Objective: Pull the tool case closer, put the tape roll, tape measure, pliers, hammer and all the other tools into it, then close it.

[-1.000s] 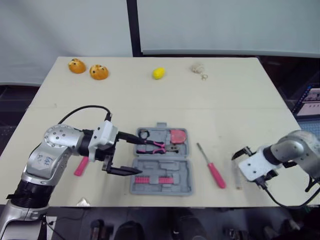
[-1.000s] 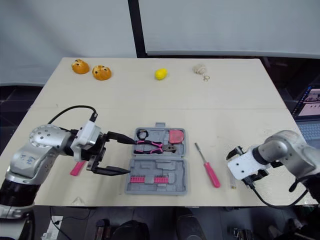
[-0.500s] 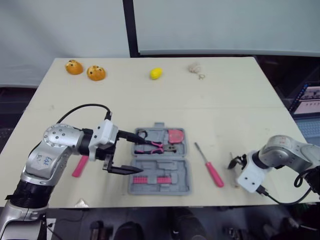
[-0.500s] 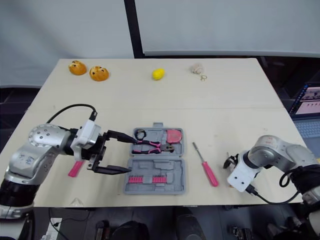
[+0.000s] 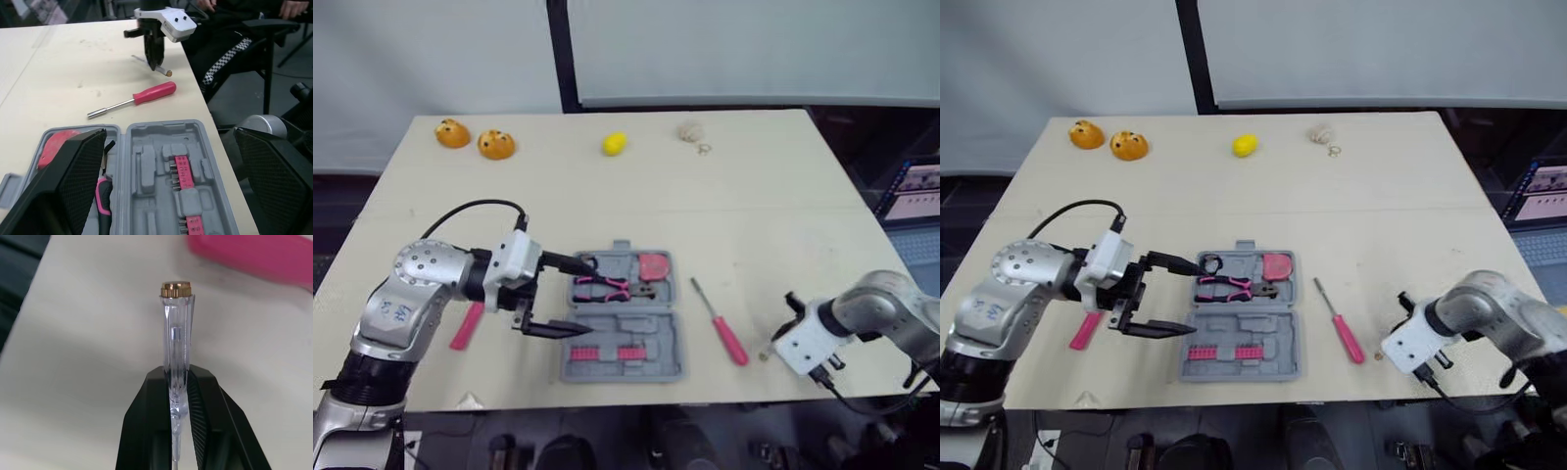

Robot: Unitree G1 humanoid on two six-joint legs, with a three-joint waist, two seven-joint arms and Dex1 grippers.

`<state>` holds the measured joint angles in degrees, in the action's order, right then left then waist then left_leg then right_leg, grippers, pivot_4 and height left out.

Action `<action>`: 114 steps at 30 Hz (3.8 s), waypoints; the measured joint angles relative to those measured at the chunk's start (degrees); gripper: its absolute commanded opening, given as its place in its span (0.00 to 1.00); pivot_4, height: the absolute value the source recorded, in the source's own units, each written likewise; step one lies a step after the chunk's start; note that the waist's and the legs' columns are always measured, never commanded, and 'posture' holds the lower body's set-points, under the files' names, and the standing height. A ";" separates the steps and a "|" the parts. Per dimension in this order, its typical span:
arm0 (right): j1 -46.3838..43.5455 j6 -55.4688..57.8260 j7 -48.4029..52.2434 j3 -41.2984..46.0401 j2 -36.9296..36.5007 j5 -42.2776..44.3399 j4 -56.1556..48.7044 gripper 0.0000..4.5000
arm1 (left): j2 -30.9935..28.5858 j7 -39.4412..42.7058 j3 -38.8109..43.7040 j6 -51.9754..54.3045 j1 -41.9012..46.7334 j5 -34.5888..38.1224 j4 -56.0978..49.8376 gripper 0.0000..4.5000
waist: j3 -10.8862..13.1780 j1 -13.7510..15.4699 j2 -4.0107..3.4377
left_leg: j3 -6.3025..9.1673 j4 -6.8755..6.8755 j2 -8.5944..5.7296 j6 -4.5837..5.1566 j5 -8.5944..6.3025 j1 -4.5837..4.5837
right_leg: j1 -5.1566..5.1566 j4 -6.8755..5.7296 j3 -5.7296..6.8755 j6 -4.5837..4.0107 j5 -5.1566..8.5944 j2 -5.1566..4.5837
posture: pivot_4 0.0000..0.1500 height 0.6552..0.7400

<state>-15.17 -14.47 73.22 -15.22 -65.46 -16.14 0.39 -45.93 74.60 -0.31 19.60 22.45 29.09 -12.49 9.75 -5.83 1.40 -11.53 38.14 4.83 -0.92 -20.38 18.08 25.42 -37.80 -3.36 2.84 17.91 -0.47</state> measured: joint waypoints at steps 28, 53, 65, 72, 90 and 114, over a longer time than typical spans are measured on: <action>-6.91 106.78 -31.80 20.82 25.18 23.04 -9.53 0.00 | -0.22 -1.52 1.95 0.68 -7.32 2.24 -3.85 1.00 | -0.11 0.77 0.17 | 0.10 -0.09 -0.16 0.00 -0.07 0.23 | 0.05 0.22 0.04 0.11 -0.08 0.05 | 1.00 1.00; 1.82 101.54 -39.65 31.00 25.80 32.53 -24.12 0.99 | 0.46 -0.38 -0.03 -0.31 -3.19 1.94 -1.94 1.00 | -0.10 0.89 0.17 | 0.11 -0.16 -0.16 -0.03 -0.08 0.28 | 0.05 0.35 0.05 0.19 -0.12 0.06 | 1.00 1.00; 35.04 81.65 -38.01 49.48 38.41 37.56 -48.13 0.99 | 0.41 1.61 -0.28 -1.46 -2.75 1.93 0.20 1.00 | -0.14 1.03 0.22 | 0.10 -0.22 -0.20 -0.06 -0.10 0.25 | -0.04 0.39 0.08 0.25 -0.14 0.06 | 1.00 1.00; 39.20 69.44 -41.73 46.72 46.71 36.83 -47.08 0.99 | 0.50 1.85 -0.32 -1.68 -2.68 1.85 0.48 1.00 | -0.22 0.13 0.34 | 0.05 -0.27 -0.17 -0.09 -0.11 0.13 | -0.05 0.39 0.04 0.14 -0.10 0.10 | 1.00 1.00; 30.82 59.72 -48.79 34.09 45.39 30.59 -27.23 0.99 | 0.53 1.88 -0.50 -2.14 -2.61 1.16 1.06 1.00 | -0.24 0.10 0.37 | 0.07 -0.37 -0.18 -0.07 -0.10 0.16 | -0.02 0.43 0.03 0.14 -0.10 0.06 | 1.00 1.00; 29.23 57.97 -51.10 32.48 45.36 30.30 -24.16 0.58 | 0.30 2.71 -0.46 -2.10 -1.40 0.62 1.51 1.00 | -0.24 0.13 0.37 | 0.07 -0.37 -0.17 -0.07 -0.10 0.16 | -0.02 0.43 0.03 0.15 -0.10 0.05 | 1.00 1.00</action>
<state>14.07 43.50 22.12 17.26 -20.10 14.16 -23.77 -45.63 77.31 -0.77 17.50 21.05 29.71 -10.98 9.51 -5.71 1.76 -11.46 37.77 4.66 -0.99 -20.48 18.23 25.40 -37.38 -3.33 2.99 17.81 -0.41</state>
